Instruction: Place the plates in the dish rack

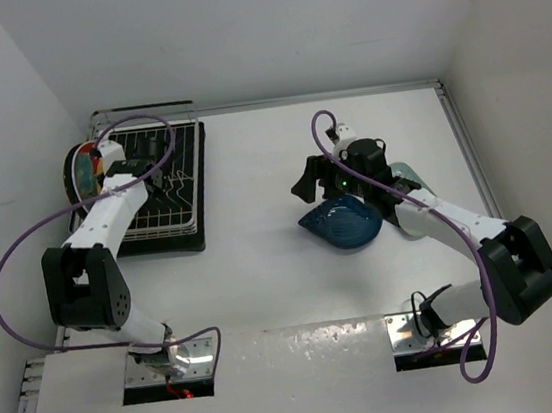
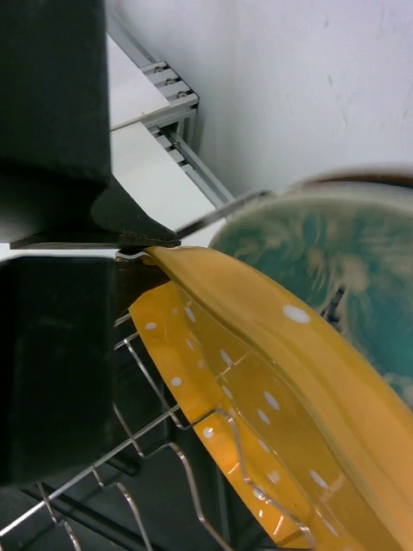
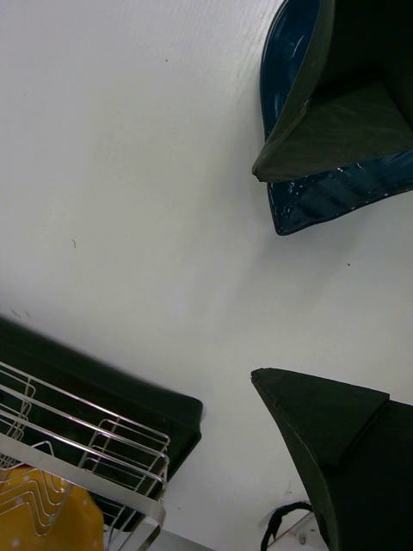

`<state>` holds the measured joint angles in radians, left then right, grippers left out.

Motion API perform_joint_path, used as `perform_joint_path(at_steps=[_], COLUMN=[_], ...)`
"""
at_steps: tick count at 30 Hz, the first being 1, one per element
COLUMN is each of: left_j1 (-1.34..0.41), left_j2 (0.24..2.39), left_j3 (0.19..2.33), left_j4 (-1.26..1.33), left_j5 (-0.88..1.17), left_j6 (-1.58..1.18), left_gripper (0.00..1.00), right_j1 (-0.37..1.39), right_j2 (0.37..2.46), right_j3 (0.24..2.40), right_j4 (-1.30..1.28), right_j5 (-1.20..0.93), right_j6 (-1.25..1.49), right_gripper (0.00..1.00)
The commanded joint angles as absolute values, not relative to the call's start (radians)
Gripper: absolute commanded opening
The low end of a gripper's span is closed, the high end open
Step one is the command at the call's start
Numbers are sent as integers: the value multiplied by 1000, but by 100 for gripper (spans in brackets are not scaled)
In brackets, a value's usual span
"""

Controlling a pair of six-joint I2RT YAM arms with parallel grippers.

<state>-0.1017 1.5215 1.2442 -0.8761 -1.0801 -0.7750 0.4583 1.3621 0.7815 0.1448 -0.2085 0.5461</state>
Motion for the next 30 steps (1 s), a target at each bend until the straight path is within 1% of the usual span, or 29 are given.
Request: perform_joint_path(at_steps=[1,4,5,7,8,10,11,13,14,16,17,18,20,21,23,24,25,26,27,28,29,30], left_j1=[-55,-28,-28,-28,-28,-28,-28,-28,-28,-28,-28,-38,-60,-80,-89,-89,-89,-89,-89,-89,-89,-89], left_j2=[1551,1560,1560,1549,1540,1510,1500,1487,1477,1468,1468,1459,1459,1459,1459,1459,1447,1433,1433,1433,1433,1433], left_j3=[1319,1344,1353,1362,1362,1371,1371,1382,1400,1425,1454,1469,1503,1535,1566,1580,1591,1601,1601,1614,1614,1614], left_j4=[-830,-830,-830,-821,-807,-782,-782,-772,-772,-772,-772,-772,-772,-772,-772,-772,-772,-781,-796,-823,-824,-845], left_j5=[-1122,-1050,-1040,-1016,-988,-957,-930,-904,-882,-870,-861,-861,-861,-833,-740,-663,-476,-387,-229,-153,-79,46], left_j6=[-730,-692,-680,-645,-629,-585,-572,-548,-526,-503,-474,-454,-384,-356,-281,-171,-116,-39,-13,29,29,64], left_gripper=[0,1,5,22,37,49,58,66,71,76,80,81,84,86,88,89,89,89,89,89,89,90], right_j1=[453,453,449,446,452,448,448,446,446,434,419,413,382,371,318,299,257,244,238,220,218,215], right_j2=[1336,1328,1327,1321,1319,1319,1322,1331,1336,1339,1347,1354,1358,1353,1347,1354,1358,1385,1393,1410,1408,1404], right_j3=[787,781,776,772,772,769,770,775,781,805,822,839,848,848,839,831,827,822,824,812,811,772], right_j4=[161,158,158,153,152,153,153,143,135,100,56,4,-120,-141,-236,-262,-285,-354,-376,-434,-443,-448], right_j5=[-198,-192,-187,-187,-186,-186,-186,-193,-196,-203,-166,-144,-100,-59,-2,-2,-2,-2,-6,-2,29,44], right_j6=[538,529,529,529,526,525,525,526,528,529,543,551,577,600,640,655,691,699,722,736,750,791], right_gripper=[87,87,87,87,87,87,87,88,88,91,96,99,99,99,99,98,93,74,64,49,49,49])
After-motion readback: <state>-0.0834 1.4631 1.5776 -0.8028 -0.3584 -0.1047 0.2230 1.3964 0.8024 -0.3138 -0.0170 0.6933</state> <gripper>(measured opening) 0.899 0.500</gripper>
